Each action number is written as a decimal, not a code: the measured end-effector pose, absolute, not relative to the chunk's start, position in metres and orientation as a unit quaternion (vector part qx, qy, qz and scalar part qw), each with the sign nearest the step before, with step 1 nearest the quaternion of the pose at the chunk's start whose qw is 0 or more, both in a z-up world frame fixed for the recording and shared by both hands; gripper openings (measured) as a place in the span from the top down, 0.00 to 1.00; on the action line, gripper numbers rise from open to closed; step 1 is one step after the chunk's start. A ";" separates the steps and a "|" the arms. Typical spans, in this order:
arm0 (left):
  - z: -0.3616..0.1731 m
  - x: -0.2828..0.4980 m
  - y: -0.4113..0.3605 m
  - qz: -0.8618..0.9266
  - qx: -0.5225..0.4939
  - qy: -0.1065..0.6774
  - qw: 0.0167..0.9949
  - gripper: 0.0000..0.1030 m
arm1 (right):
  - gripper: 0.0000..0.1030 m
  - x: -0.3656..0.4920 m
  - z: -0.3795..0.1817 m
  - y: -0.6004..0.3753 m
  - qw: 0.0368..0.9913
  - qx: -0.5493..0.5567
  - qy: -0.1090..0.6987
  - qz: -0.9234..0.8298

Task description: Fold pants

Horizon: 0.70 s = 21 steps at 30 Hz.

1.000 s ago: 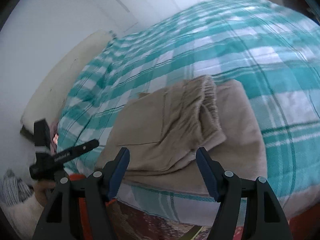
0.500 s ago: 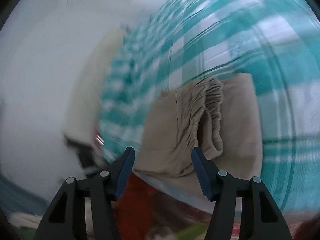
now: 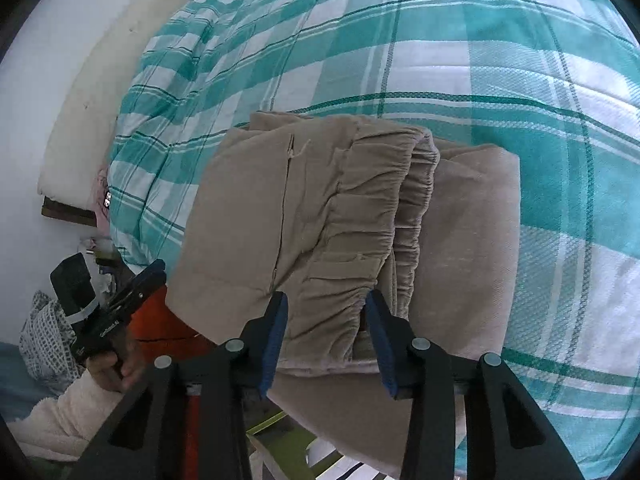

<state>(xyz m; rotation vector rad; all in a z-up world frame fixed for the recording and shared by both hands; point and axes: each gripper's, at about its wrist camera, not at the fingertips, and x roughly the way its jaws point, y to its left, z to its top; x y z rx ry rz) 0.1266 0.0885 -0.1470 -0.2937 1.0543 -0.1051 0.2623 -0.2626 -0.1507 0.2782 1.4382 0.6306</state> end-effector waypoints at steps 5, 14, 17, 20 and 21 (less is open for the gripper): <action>-0.148 0.125 0.086 -0.051 -0.129 0.500 0.855 0.34 | 0.59 0.264 -0.140 -0.267 0.702 0.158 0.622 0.308; -0.152 0.128 0.089 -0.047 -0.138 0.503 0.852 0.34 | 0.58 0.261 -0.154 -0.259 0.674 0.159 0.660 0.291; -0.152 0.130 0.084 -0.052 -0.137 0.509 0.848 0.34 | 0.86 0.260 -0.156 -0.247 0.687 0.114 0.653 0.298; -0.142 0.125 0.076 -0.070 -0.129 0.494 0.857 0.34 | 0.89 0.257 -0.129 -0.250 0.717 0.093 0.620 0.305; -0.141 0.125 0.072 -0.076 -0.120 0.492 0.859 0.34 | 0.90 0.257 -0.118 -0.255 0.726 0.090 0.608 0.308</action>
